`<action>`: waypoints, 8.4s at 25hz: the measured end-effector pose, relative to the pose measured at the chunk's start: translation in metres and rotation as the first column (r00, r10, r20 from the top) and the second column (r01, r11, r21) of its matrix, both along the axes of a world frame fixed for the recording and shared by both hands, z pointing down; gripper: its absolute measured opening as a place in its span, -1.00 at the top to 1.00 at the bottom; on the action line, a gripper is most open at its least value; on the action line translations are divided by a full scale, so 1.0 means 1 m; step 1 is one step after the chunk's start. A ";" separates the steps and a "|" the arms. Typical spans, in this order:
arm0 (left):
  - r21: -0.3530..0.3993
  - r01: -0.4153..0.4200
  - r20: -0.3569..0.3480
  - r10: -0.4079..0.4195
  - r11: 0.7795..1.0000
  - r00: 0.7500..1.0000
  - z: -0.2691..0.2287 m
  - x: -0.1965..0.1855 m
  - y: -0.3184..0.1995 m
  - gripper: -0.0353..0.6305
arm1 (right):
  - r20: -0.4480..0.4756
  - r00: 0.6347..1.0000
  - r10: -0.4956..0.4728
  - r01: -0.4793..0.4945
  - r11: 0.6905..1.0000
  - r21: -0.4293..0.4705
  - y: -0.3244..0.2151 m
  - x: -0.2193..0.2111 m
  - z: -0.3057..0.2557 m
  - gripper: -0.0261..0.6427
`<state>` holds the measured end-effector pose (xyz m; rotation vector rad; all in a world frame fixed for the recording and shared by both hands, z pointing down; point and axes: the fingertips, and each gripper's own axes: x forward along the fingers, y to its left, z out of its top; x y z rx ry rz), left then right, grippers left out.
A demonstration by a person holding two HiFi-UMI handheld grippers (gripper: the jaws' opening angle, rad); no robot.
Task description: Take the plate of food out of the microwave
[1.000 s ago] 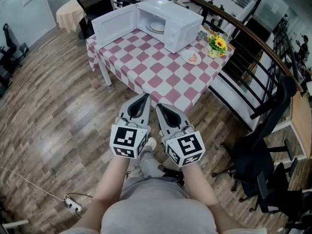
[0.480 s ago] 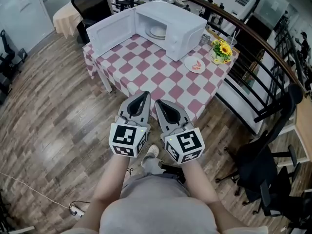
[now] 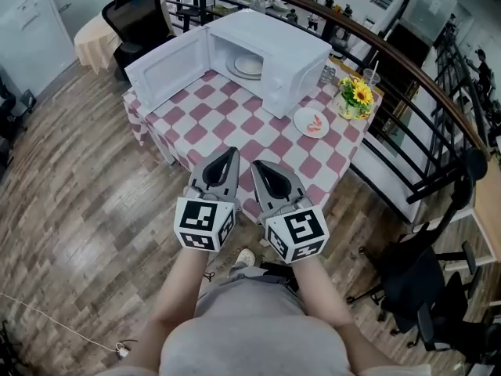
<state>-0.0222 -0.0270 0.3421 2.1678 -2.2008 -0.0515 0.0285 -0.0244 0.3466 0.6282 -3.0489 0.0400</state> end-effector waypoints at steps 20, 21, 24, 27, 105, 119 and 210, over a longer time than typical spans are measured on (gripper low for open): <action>-0.017 -0.011 -0.011 0.011 1.000 1.000 0.009 -0.052 -0.089 0.88 | -0.006 0.999 0.038 -0.039 0.999 -0.025 -0.086 -0.042 0.015 0.85; -0.023 -0.014 -0.016 0.013 1.000 1.000 0.012 -0.053 -0.092 0.88 | -0.008 0.999 0.043 -0.044 0.999 -0.031 -0.088 -0.042 0.017 0.85; -0.031 -0.021 -0.031 0.020 0.999 0.999 0.018 -0.057 -0.099 0.88 | -0.011 0.998 0.060 -0.060 0.997 -0.038 -0.094 -0.042 0.022 0.85; -0.027 -0.033 -0.041 0.032 0.999 0.999 0.021 -0.063 -0.107 0.88 | -0.013 0.997 0.074 -0.074 0.997 -0.035 -0.099 -0.046 0.026 0.85; -0.489 -0.394 -0.820 -0.256 0.778 0.512 0.259 -0.265 -0.433 -0.02 | -0.225 0.776 0.590 -0.629 0.752 -0.198 -0.322 -0.214 0.152 0.85; -0.545 -0.345 -0.823 -0.407 0.764 0.396 0.278 -0.277 -0.457 -0.09 | -0.279 0.752 0.597 -0.657 0.715 -0.239 -0.324 -0.220 0.175 0.85; -0.195 -0.274 -0.970 -0.145 0.942 0.193 0.172 -0.267 -0.336 0.85 | -0.159 0.866 0.474 -0.492 0.864 -0.106 -0.264 -0.208 0.093 0.85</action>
